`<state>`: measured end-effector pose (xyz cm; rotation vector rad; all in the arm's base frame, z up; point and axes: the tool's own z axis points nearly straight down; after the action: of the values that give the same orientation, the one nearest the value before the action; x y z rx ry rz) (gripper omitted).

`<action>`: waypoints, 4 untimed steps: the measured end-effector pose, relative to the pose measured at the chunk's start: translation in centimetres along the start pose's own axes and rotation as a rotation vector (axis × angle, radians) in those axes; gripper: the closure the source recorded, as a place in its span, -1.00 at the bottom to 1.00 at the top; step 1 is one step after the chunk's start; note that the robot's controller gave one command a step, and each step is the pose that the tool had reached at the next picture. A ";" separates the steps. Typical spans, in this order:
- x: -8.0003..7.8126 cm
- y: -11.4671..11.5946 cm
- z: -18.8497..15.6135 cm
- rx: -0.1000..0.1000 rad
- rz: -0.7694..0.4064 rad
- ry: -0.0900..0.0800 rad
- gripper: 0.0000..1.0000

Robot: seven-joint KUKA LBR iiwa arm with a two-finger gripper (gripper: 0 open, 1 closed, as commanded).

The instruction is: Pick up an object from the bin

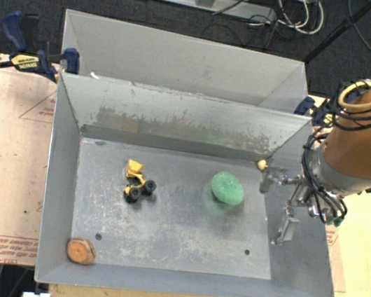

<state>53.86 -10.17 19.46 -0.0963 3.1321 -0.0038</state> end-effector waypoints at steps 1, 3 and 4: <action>-0.3 1.8 4.5 -0.003 -0.109 0.004 -1.00; -7.5 2.3 9.8 -0.003 -0.006 0.002 -1.00; -9.3 2.8 11.5 -0.002 -0.149 -0.006 1.00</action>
Offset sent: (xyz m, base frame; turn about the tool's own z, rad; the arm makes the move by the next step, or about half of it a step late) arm 0.0993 0.0054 -0.0688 0.1025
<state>63.09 -6.87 8.06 -0.3293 3.1100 -0.0014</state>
